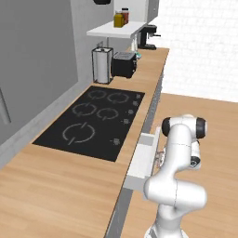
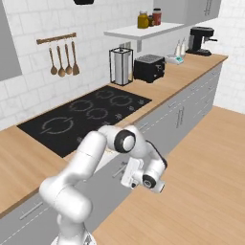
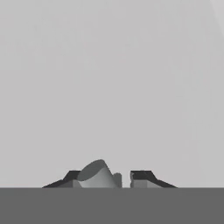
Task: Take a straw from the drawer in front and place it inside the glass cup on the dining counter.
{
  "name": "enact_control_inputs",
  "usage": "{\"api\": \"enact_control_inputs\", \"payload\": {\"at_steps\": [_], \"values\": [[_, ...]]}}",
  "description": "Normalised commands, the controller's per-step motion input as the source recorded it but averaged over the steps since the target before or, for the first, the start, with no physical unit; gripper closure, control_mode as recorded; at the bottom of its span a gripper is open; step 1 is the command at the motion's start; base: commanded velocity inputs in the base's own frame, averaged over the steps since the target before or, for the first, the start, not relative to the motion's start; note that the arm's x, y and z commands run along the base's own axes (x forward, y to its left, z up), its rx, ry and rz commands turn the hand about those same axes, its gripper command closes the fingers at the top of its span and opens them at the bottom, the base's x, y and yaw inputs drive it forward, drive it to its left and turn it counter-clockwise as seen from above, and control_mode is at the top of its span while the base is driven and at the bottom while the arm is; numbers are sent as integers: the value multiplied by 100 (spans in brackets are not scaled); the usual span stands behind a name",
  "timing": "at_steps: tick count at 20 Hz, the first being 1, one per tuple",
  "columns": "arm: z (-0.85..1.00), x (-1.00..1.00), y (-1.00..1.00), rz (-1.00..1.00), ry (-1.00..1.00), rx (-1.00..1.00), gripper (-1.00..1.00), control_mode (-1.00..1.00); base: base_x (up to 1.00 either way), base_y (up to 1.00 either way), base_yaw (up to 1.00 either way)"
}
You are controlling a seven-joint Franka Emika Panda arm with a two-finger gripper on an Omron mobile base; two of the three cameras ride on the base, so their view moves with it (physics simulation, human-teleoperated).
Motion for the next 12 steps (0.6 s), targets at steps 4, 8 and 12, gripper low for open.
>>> {"api": "enact_control_inputs", "payload": {"at_steps": [4,8,12], "values": [[0,-52,-63,0,0,19,100,-100,0,0,0],[-7,-4,-10,0,6,-3,-100,-100,0,0,0],[-14,0,1,0,0,-6,-100,-100,0,0,0]]}}
